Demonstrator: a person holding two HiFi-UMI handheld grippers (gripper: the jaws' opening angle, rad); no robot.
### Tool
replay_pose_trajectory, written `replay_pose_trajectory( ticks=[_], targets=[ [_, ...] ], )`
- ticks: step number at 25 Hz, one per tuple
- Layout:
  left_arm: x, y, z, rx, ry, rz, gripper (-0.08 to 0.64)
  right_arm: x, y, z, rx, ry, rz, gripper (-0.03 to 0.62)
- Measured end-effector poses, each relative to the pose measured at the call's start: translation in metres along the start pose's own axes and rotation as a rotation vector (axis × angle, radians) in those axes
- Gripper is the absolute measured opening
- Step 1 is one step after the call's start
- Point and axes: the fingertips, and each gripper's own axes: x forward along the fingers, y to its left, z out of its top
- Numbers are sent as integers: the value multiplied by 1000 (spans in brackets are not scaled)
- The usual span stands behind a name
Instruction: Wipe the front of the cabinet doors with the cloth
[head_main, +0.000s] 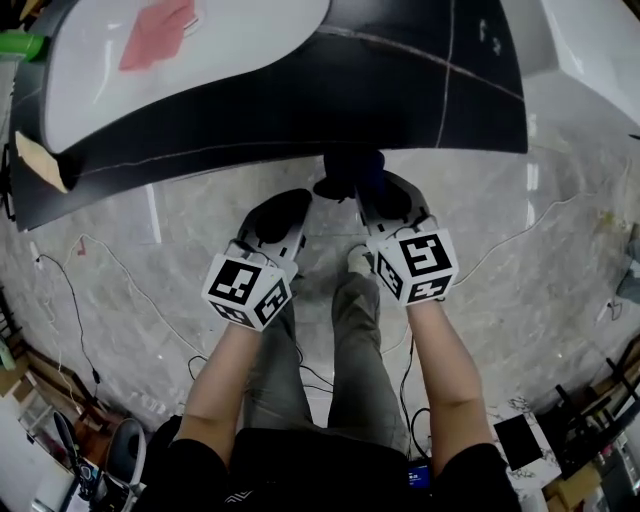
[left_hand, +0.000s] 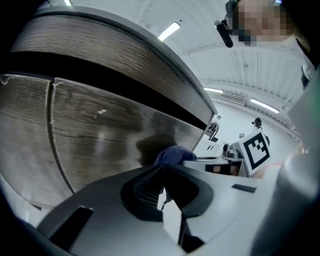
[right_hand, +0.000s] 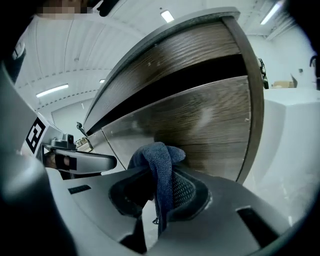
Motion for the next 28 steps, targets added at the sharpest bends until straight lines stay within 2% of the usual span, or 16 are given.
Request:
replay_pose_trajectory(
  ticks=[10, 16, 21, 28],
  targets=[
    [45, -54, -7, 18, 28, -65, 17, -40, -64, -4, 25, -20, -72, 71],
    [58, -64, -8, 20, 27, -75, 17, -56, -91, -10, 36, -13, -117, 71],
    [51, -54, -9, 10, 21, -59, 17, -56, -76, -12, 38, -20, -99, 71],
    [20, -22, -11, -10, 7, -13, 17, -27, -21, -20, 3, 20, -12, 71]
  ],
)
